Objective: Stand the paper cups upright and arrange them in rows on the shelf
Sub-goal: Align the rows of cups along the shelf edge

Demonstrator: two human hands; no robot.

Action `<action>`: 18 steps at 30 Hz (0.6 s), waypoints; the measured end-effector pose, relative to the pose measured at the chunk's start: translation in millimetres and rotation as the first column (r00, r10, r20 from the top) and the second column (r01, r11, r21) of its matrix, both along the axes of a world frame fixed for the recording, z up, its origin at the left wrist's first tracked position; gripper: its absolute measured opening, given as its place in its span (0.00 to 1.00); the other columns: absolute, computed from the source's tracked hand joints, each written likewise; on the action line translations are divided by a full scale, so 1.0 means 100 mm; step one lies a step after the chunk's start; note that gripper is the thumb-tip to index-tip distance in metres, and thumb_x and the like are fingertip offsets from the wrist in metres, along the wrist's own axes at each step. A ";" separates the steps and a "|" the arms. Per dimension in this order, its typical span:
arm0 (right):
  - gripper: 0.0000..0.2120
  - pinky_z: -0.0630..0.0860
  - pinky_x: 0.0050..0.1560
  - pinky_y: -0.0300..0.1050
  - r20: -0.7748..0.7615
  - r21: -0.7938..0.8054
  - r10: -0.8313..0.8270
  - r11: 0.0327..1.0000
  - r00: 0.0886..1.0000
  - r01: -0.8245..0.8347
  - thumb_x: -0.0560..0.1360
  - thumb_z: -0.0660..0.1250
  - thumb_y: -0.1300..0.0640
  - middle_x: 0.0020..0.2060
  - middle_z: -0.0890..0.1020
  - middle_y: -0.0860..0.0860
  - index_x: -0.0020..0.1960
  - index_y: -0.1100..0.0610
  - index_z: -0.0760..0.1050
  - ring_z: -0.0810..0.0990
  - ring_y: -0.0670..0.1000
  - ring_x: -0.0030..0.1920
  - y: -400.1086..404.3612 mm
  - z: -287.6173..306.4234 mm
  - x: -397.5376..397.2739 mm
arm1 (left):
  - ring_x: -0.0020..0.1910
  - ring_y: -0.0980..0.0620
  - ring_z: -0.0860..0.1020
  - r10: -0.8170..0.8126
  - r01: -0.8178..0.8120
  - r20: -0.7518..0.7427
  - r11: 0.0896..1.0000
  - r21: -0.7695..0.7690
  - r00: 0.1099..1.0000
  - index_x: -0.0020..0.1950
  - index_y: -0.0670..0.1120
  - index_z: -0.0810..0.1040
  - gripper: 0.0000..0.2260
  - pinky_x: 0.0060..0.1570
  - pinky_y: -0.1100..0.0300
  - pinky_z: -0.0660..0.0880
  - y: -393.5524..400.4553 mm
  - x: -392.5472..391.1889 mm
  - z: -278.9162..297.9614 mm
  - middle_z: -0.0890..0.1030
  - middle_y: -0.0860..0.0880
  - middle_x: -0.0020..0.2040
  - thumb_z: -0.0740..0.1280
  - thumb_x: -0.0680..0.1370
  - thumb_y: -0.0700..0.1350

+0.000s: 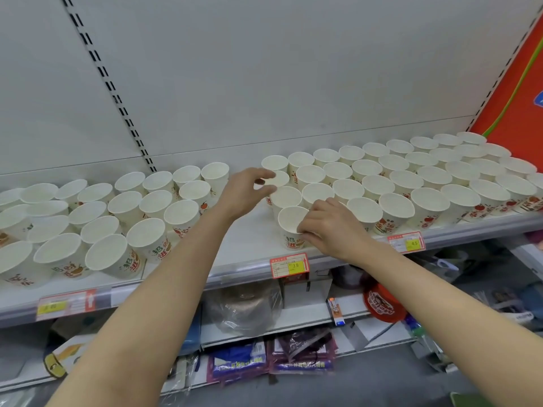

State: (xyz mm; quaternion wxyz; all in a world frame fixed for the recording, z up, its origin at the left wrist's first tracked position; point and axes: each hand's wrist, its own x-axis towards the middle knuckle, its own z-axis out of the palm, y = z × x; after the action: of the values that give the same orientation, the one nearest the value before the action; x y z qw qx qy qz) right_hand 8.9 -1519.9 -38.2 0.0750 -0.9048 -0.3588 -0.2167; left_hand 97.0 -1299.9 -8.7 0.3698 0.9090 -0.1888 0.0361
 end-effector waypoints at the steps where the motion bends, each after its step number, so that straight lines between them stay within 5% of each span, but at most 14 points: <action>1: 0.04 0.63 0.41 0.45 -0.005 0.000 -0.003 1.000 1.000 0.003 0.72 0.69 0.53 0.35 0.81 0.46 0.41 0.53 0.79 0.74 0.53 0.41 -0.01 -0.01 0.01 | 0.59 0.55 0.77 0.037 -0.036 -0.035 0.999 0.021 0.999 0.66 0.49 0.77 0.16 0.60 0.59 0.72 0.01 0.02 -0.02 0.78 0.52 0.64 0.68 0.79 0.49; 6: 0.04 0.65 0.42 0.46 -0.027 -0.016 -0.036 0.999 0.999 0.036 0.71 0.71 0.54 0.35 0.80 0.46 0.40 0.53 0.78 0.74 0.53 0.42 -0.03 0.02 0.02 | 0.62 0.46 0.76 0.101 -0.085 -0.167 0.991 0.102 0.981 0.73 0.43 0.70 0.19 0.60 0.56 0.70 -0.11 0.11 -0.12 0.77 0.44 0.66 0.61 0.82 0.47; 12: 0.04 0.69 0.43 0.48 -0.038 -0.005 -0.047 0.999 0.998 0.047 0.69 0.73 0.55 0.37 0.81 0.46 0.42 0.53 0.80 0.75 0.53 0.43 -0.05 0.02 0.03 | 0.53 0.50 0.80 0.105 -0.115 0.062 0.974 0.194 0.993 0.58 0.49 0.82 0.11 0.52 0.55 0.75 -0.15 0.22 -0.22 0.79 0.50 0.62 0.66 0.78 0.40; 18: 0.04 0.68 0.43 0.48 -0.057 0.019 -0.029 0.999 0.998 0.030 0.71 0.71 0.52 0.38 0.81 0.45 0.44 0.52 0.80 0.75 0.52 0.44 -0.02 0.00 0.04 | 0.53 0.48 0.77 0.018 -0.117 0.239 0.905 0.408 0.971 0.52 0.54 0.84 0.10 0.41 0.56 0.72 -0.19 0.31 -0.11 0.82 0.52 0.51 0.65 0.77 0.43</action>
State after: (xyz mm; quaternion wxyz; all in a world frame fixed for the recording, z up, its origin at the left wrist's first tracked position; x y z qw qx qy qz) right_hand 13.2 -1521.9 -38.1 0.0908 -0.9151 -0.3409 -0.1954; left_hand 127.7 -1318.8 -19.5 0.1404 0.9628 -0.2017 0.1123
